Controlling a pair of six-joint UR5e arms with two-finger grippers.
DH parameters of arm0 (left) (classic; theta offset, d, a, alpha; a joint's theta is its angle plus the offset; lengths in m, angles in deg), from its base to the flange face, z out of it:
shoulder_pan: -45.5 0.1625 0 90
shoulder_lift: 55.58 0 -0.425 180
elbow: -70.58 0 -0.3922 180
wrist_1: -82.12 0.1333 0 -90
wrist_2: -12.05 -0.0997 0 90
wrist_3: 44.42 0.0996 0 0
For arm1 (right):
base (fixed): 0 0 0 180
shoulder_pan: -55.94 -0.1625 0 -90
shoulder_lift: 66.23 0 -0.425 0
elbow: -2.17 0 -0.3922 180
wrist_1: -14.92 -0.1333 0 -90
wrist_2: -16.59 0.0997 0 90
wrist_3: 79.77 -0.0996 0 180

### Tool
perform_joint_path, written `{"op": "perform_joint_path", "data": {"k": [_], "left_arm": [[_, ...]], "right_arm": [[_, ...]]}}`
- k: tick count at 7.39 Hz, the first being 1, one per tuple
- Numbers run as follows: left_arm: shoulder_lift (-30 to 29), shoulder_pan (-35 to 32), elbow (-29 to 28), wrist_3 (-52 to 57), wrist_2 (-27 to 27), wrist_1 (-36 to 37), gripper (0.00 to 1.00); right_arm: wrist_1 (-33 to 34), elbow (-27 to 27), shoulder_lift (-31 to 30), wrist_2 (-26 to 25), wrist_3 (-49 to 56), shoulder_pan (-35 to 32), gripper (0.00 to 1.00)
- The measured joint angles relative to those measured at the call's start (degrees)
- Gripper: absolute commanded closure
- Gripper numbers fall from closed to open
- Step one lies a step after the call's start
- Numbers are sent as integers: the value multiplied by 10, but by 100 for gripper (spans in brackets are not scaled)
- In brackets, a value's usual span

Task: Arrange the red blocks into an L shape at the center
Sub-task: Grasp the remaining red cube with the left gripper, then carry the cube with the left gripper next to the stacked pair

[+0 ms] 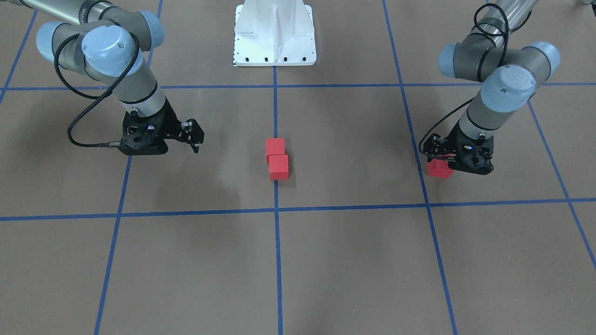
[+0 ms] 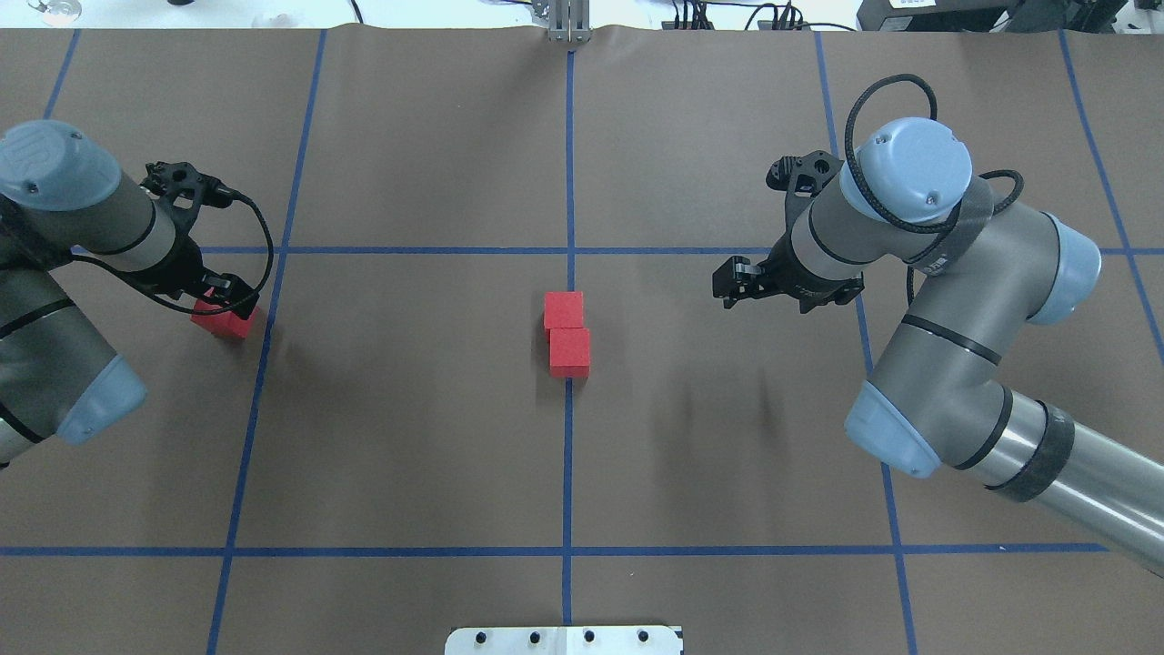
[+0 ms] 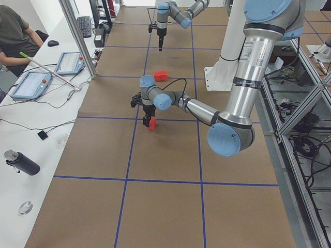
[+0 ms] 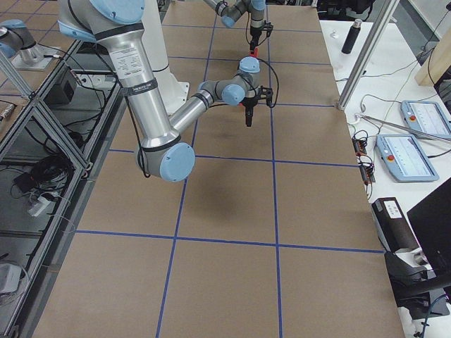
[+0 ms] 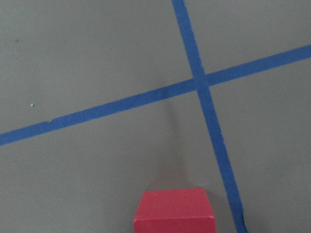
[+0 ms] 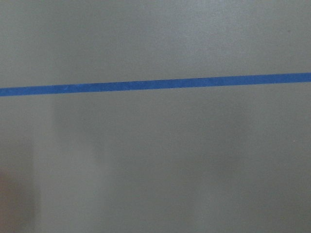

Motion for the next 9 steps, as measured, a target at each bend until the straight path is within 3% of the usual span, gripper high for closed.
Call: {"op": "perform_joint_path", "data": {"k": [2, 3, 4, 5, 9], "left_arm": [[-4, 6, -6, -2, 0, 0, 4], [-10, 7, -13, -2, 0, 0, 15], [-15, 7, -20, -2, 0, 0, 62], [-18, 7, -25, -3, 0, 0, 100], [-25, -26, 5, -6, 36, 40, 100]], "right_arm": [[0, 0, 0, 0, 0, 0, 0], [0, -1, 0, 0, 0, 0, 0], [0, -1, 0, 0, 0, 0, 0], [0, -1, 0, 0, 0, 0, 0], [0, 4, 2, 0, 0, -1, 0]]}}
